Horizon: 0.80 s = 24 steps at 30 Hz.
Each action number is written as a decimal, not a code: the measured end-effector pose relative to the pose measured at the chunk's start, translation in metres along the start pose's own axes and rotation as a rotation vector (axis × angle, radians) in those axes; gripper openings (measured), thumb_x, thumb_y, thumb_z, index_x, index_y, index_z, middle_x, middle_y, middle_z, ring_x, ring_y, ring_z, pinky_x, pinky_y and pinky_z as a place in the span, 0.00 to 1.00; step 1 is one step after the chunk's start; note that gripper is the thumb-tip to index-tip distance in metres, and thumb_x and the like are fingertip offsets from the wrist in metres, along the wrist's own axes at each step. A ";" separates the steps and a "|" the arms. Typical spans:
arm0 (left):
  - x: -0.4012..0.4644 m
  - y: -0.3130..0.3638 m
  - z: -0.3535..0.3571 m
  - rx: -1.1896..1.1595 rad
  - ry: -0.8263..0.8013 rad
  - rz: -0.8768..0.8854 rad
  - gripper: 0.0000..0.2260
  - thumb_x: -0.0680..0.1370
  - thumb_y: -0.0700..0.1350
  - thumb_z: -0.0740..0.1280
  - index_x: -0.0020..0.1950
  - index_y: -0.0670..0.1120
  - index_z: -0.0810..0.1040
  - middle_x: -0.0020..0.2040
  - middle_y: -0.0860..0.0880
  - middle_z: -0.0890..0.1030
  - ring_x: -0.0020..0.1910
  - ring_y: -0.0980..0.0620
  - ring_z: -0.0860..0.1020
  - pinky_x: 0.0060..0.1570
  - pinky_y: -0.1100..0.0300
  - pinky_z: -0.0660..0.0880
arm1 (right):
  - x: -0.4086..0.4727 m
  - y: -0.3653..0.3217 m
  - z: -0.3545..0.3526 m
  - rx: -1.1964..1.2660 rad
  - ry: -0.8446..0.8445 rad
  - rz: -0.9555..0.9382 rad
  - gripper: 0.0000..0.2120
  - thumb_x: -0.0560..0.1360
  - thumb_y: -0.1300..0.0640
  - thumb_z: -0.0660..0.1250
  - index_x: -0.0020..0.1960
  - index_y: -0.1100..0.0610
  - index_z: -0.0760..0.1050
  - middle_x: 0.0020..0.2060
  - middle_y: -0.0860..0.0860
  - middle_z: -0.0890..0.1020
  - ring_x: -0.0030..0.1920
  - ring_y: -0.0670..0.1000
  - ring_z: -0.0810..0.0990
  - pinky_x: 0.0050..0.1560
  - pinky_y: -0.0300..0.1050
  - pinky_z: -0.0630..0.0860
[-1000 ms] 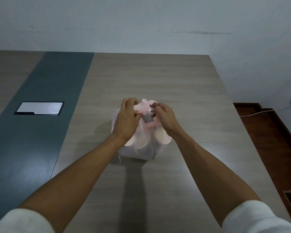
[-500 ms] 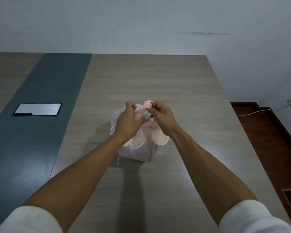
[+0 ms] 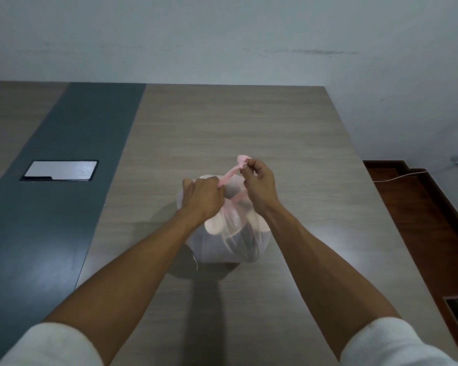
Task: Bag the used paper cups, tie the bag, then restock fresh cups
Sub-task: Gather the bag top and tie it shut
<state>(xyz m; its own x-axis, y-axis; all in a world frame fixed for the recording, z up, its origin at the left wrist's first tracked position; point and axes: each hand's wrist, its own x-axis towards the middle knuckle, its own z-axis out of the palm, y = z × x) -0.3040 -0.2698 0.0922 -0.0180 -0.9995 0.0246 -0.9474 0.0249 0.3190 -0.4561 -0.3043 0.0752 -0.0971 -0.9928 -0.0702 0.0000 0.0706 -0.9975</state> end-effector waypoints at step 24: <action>0.004 -0.005 -0.008 -0.490 -0.003 -0.019 0.14 0.71 0.53 0.74 0.36 0.44 0.77 0.30 0.50 0.77 0.32 0.49 0.74 0.38 0.53 0.69 | 0.001 -0.006 -0.005 -0.096 0.016 -0.041 0.09 0.80 0.59 0.68 0.41 0.52 0.79 0.33 0.37 0.77 0.37 0.41 0.75 0.44 0.40 0.72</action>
<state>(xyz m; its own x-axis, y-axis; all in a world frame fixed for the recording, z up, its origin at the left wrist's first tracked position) -0.2964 -0.2741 0.0985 -0.0036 -0.9999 0.0118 -0.6859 0.0111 0.7276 -0.4616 -0.3051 0.0816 -0.1105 -0.9935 -0.0286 -0.1000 0.0397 -0.9942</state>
